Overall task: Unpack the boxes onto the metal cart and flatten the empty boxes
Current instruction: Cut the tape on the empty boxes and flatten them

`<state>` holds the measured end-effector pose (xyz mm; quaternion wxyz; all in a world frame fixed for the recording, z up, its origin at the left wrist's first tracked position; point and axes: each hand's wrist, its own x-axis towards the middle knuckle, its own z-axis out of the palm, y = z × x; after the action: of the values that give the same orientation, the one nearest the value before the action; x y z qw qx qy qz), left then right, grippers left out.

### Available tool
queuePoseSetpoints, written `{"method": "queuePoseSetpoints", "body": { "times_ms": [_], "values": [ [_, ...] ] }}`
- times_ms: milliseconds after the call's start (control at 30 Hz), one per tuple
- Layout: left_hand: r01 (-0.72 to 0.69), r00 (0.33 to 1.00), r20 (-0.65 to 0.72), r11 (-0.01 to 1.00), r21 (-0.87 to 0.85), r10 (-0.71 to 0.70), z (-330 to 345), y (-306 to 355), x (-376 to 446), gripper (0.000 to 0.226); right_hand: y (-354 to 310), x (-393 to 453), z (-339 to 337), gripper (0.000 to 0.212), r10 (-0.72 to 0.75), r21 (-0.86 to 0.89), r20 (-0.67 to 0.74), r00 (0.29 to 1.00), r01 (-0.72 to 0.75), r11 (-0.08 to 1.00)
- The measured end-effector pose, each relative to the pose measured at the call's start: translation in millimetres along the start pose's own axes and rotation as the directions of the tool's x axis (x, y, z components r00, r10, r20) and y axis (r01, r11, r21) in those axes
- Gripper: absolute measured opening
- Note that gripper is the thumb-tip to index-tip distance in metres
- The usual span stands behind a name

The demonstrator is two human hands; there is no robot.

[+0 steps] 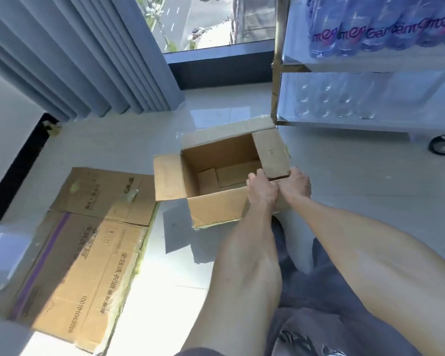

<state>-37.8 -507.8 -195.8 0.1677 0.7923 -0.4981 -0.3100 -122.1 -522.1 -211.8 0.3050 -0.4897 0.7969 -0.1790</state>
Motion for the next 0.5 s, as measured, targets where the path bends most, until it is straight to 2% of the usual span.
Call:
{"method": "queuePoseSetpoints", "body": {
  "times_ms": [100,233,400,500],
  "values": [
    [0.086,0.996,-0.004,0.996,-0.022,-0.087,-5,-23,12,0.035,-13,-5,17,0.027,-0.025,-0.044,0.020,0.999,0.026,0.999],
    [0.138,0.990,-0.019,0.990,0.021,-0.138,-11,-47,33,0.039,-21,-8,42,0.034,-0.056,-0.079,0.072,0.996,0.061,0.995],
    [0.154,0.986,-0.090,0.976,0.152,-0.142,-19,-69,77,0.035,-38,17,59,0.031,-0.205,-0.167,0.126,0.971,0.224,0.960],
    [0.193,0.981,-0.064,0.968,0.161,-0.185,-17,-72,109,0.036,-60,41,71,0.029,-0.237,-0.192,0.195,0.952,0.274,0.942]
  ]
}}
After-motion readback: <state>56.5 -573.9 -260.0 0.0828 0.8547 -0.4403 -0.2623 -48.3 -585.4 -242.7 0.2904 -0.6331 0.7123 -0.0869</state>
